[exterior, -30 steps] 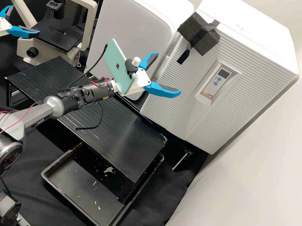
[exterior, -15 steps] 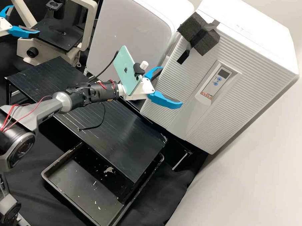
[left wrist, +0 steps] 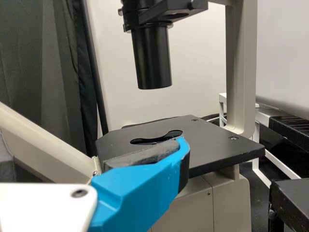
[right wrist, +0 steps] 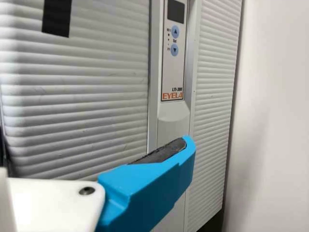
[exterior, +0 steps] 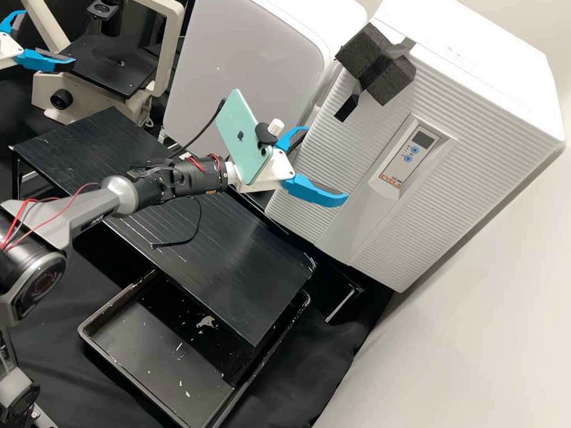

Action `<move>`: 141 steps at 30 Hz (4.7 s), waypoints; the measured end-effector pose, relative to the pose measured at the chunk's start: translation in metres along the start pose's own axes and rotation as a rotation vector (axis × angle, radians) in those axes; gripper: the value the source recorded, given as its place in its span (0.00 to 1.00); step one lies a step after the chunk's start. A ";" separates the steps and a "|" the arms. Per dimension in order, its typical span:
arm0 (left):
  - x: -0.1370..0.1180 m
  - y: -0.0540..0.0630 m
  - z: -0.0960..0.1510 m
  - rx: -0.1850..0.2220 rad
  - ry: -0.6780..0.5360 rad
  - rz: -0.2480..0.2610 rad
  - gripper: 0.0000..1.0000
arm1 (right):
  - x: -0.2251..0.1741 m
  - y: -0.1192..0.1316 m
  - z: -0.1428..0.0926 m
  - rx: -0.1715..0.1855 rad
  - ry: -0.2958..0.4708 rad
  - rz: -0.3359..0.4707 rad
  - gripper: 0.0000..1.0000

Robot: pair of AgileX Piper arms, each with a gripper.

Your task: Open the incubator door

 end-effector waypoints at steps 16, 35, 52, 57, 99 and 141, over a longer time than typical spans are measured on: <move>0.000 0.000 0.000 0.000 0.000 0.000 1.00 | -0.008 0.003 -0.001 0.003 0.016 -0.014 0.00; 0.000 0.000 0.000 0.000 0.000 0.000 1.00 | -0.013 0.003 -0.005 0.002 0.036 -0.039 0.00; 0.000 0.000 0.000 0.000 0.000 0.000 1.00 | -0.020 0.003 -0.003 0.013 0.041 -0.065 0.00; 0.000 0.000 0.000 0.000 0.000 0.000 1.00 | -0.021 0.004 -0.004 0.019 0.045 -0.071 0.00; 0.000 0.000 0.000 0.000 0.000 0.000 1.00 | -0.109 0.064 0.054 0.030 0.045 0.073 0.00; 0.000 0.000 0.000 0.000 0.000 0.000 1.00 | -0.126 0.016 0.041 -0.187 0.365 -0.002 1.00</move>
